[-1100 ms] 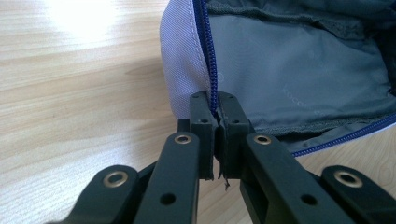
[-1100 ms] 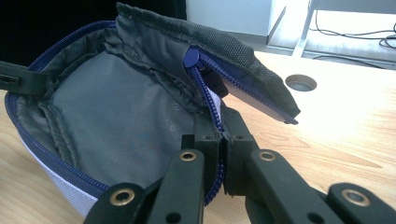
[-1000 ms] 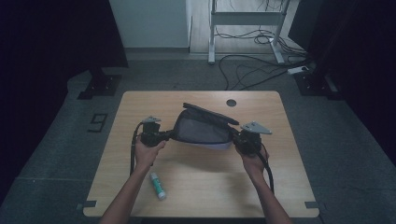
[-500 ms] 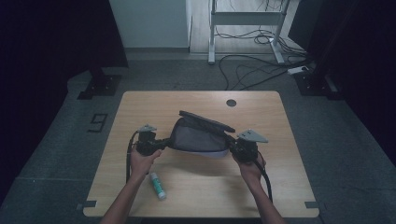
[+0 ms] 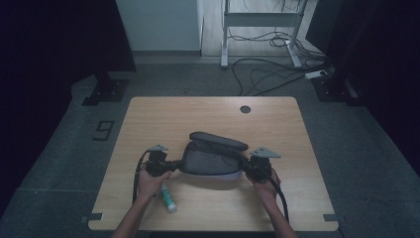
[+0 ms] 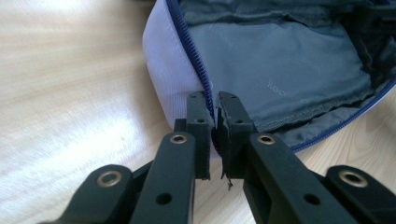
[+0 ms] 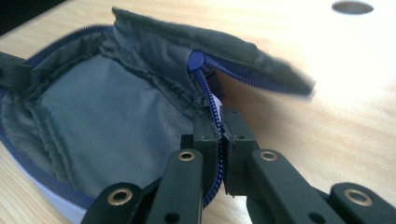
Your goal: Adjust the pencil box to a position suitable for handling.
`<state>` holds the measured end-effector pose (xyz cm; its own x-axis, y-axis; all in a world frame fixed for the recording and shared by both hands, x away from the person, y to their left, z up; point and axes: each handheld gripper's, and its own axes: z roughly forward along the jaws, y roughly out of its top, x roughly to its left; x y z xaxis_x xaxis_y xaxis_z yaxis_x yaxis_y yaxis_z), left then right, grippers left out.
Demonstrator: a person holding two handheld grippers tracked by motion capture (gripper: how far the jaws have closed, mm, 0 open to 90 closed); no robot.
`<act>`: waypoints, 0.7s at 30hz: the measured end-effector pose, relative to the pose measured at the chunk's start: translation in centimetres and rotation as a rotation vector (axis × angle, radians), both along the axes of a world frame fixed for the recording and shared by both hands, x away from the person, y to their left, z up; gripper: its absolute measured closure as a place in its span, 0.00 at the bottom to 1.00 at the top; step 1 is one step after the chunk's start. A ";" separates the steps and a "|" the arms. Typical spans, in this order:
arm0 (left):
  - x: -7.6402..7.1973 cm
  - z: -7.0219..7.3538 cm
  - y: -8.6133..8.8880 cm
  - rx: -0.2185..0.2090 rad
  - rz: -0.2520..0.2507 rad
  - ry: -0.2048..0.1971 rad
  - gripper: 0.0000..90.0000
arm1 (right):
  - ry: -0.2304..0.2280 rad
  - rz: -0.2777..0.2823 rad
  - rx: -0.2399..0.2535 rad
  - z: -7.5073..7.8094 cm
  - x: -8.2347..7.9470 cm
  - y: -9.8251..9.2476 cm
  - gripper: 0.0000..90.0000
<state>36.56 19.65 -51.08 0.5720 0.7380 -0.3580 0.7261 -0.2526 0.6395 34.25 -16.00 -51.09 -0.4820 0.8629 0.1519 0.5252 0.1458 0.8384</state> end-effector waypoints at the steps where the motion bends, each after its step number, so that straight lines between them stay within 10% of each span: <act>1: 0.0 -0.2 -0.1 0.006 -0.001 0.001 0.92 | 0.012 0.001 -0.007 -0.3 0.2 -0.1 0.94; 9: 0.1 -0.6 -0.5 0.011 0.001 0.003 0.86 | 0.050 -0.008 -0.034 -1.0 0.5 -0.3 0.87; 15: 0.1 -0.5 -0.8 -0.027 0.010 -0.025 0.51 | -0.006 -0.034 -0.117 -0.7 0.0 0.0 0.57; 21: 0.1 0.1 -0.5 -0.052 0.042 -0.079 0.39 | -0.028 -0.047 -0.084 -0.2 -0.4 -0.3 0.49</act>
